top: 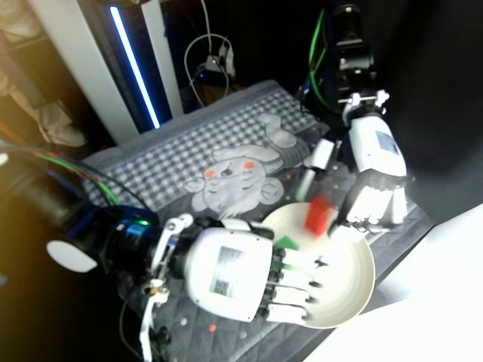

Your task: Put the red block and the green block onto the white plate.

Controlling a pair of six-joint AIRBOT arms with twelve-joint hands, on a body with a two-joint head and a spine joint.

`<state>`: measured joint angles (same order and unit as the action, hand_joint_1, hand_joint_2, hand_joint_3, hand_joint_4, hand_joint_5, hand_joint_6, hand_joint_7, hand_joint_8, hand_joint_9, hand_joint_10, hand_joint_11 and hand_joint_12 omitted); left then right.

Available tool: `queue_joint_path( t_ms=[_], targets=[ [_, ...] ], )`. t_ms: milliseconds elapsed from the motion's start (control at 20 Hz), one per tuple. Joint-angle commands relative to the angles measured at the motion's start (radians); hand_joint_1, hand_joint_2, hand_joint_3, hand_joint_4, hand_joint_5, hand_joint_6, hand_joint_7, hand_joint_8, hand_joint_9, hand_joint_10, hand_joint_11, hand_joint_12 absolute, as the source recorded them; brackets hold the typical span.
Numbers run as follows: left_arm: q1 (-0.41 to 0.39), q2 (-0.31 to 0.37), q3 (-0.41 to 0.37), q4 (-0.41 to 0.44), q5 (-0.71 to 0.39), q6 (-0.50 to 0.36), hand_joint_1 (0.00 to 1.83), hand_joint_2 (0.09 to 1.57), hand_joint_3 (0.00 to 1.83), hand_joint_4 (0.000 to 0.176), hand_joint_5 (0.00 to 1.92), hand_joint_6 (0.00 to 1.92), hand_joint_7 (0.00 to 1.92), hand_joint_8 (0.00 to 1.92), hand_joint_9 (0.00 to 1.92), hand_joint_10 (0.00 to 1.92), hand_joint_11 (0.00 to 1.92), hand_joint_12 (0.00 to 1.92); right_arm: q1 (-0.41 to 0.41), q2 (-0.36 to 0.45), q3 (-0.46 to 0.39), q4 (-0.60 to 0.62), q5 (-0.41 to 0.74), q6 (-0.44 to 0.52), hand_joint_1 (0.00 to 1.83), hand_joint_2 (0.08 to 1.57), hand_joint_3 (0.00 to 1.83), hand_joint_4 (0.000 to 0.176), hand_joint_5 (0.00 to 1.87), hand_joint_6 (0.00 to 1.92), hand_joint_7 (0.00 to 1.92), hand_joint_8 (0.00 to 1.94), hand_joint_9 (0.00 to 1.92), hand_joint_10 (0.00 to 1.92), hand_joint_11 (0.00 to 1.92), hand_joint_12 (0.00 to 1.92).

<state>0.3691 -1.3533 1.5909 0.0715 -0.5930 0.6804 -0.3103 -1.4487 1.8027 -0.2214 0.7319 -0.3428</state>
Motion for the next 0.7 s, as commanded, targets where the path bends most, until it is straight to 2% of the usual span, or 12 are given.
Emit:
queue_joint_path(
  t_ms=[0, 50, 100, 150, 200, 300, 350, 400, 500, 550, 600, 650],
  targets=[
    [0.018, 0.053, -0.032, -0.020, -0.186, -0.024, 0.81, 0.90, 0.00, 0.033, 0.45, 0.00, 0.64, 0.00, 0.43, 0.50, 0.00, 1.48, 0.006, 0.027, -0.045, 0.003, 0.171, 0.002, 0.59, 0.83, 0.00, 0.174, 0.00, 0.00, 0.18, 0.01, 0.16, 0.02, 0.00, 0.38],
    [0.046, 0.116, -0.105, -0.020, -0.259, -0.030, 0.84, 0.91, 0.00, 0.042, 0.41, 0.00, 0.58, 0.00, 0.44, 0.41, 0.09, 1.46, 0.006, 0.078, -0.116, -0.016, 0.220, 0.002, 0.57, 0.81, 0.00, 0.176, 0.00, 0.00, 0.16, 0.01, 0.14, 0.01, 0.00, 0.28],
    [0.079, 0.180, -0.175, -0.021, -0.330, -0.033, 0.82, 0.90, 0.00, 0.030, 0.37, 0.00, 0.45, 0.00, 0.49, 0.15, 0.32, 1.20, 0.005, 0.146, -0.182, -0.031, 0.273, 0.002, 0.64, 0.80, 0.00, 0.176, 0.00, 0.00, 0.11, 0.00, 0.05, 0.01, 0.00, 0.01],
    [0.124, 0.251, -0.241, -0.030, -0.404, -0.037, 0.82, 0.90, 0.00, 0.030, 0.37, 0.00, 0.45, 0.00, 0.49, 0.15, 0.32, 1.20, 0.002, 0.206, -0.243, -0.031, 0.319, -0.006, 0.64, 0.80, 0.00, 0.176, 0.00, 0.00, 0.11, 0.00, 0.05, 0.01, 0.00, 0.01],
    [0.165, 0.300, -0.294, -0.038, -0.473, -0.050, 0.82, 0.91, 0.00, 0.014, 0.33, 0.00, 0.38, 0.00, 0.45, 0.07, 0.23, 1.25, -0.027, 0.250, -0.285, -0.029, 0.352, -0.011, 0.63, 0.81, 0.00, 0.172, 0.08, 0.01, 0.13, 0.00, 0.10, 0.01, 0.03, 0.02],
    [0.329, 0.419, -0.411, -0.098, -0.698, -0.088, 0.80, 0.93, 0.01, 0.020, 0.24, 0.00, 0.28, 0.00, 0.39, 0.01, 0.19, 1.22, -0.161, 0.355, -0.395, 0.054, 0.503, -0.016, 0.68, 0.81, 0.00, 0.176, 0.00, 0.00, 0.12, 0.00, 0.09, 0.00, 0.00, 0.00],
    [0.389, 0.447, -0.446, -0.129, -0.769, -0.088, 0.80, 0.93, 0.01, 0.020, 0.24, 0.00, 0.28, 0.00, 0.39, 0.01, 0.19, 1.22, -0.264, 0.396, -0.439, 0.116, 0.601, -0.016, 0.68, 0.81, 0.00, 0.176, 0.00, 0.00, 0.12, 0.00, 0.09, 0.00, 0.00, 0.00],
    [0.467, 0.474, -0.484, -0.166, -0.866, -0.088, 0.75, 0.96, 0.01, 0.036, 0.21, 0.00, 0.25, 0.00, 0.36, 0.00, 0.11, 1.19, -0.356, 0.423, -0.481, 0.174, 0.695, -0.016, 0.69, 0.81, 0.00, 0.176, 0.04, 0.01, 0.17, 0.01, 0.12, 0.01, 0.01, 0.01],
    [0.594, 0.510, -0.547, -0.230, -1.001, -0.080, 0.78, 0.91, 0.00, 0.031, 0.22, 0.00, 0.24, 0.00, 0.34, 0.00, 0.06, 1.23, -0.502, 0.452, -0.544, 0.261, 0.823, -0.016, 0.60, 0.88, 0.01, 0.176, 0.02, 0.00, 0.19, 0.01, 0.14, 0.01, 0.03, 0.02],
    [0.640, 0.522, -0.574, -0.256, -1.055, -0.066, 0.78, 0.91, 0.00, 0.032, 0.21, 0.00, 0.23, 0.00, 0.32, 0.00, 0.02, 1.29, -0.547, 0.458, -0.566, 0.289, 0.874, -0.016, 0.60, 0.88, 0.00, 0.161, 0.01, 0.00, 0.21, 0.01, 0.15, 0.01, 0.02, 0.02],
    [0.722, 0.535, -0.620, -0.303, -1.139, -0.031, 0.73, 0.98, 0.02, 0.041, 0.21, 0.00, 0.25, 0.00, 0.32, 0.00, 0.00, 1.42, -0.619, 0.459, -0.600, 0.334, 0.944, -0.016, 0.56, 0.96, 0.01, 0.172, 0.04, 0.01, 0.23, 0.00, 0.18, 0.00, 0.05, 0.06],
    [0.740, 0.538, -0.637, -0.321, -1.139, -0.027, 0.73, 0.98, 0.02, 0.041, 0.21, 0.00, 0.25, 0.00, 0.32, 0.00, 0.00, 1.42, -0.642, 0.459, -0.612, 0.350, 0.963, -0.016, 0.56, 0.96, 0.01, 0.172, 0.04, 0.01, 0.23, 0.00, 0.18, 0.00, 0.05, 0.06]
  ],
)
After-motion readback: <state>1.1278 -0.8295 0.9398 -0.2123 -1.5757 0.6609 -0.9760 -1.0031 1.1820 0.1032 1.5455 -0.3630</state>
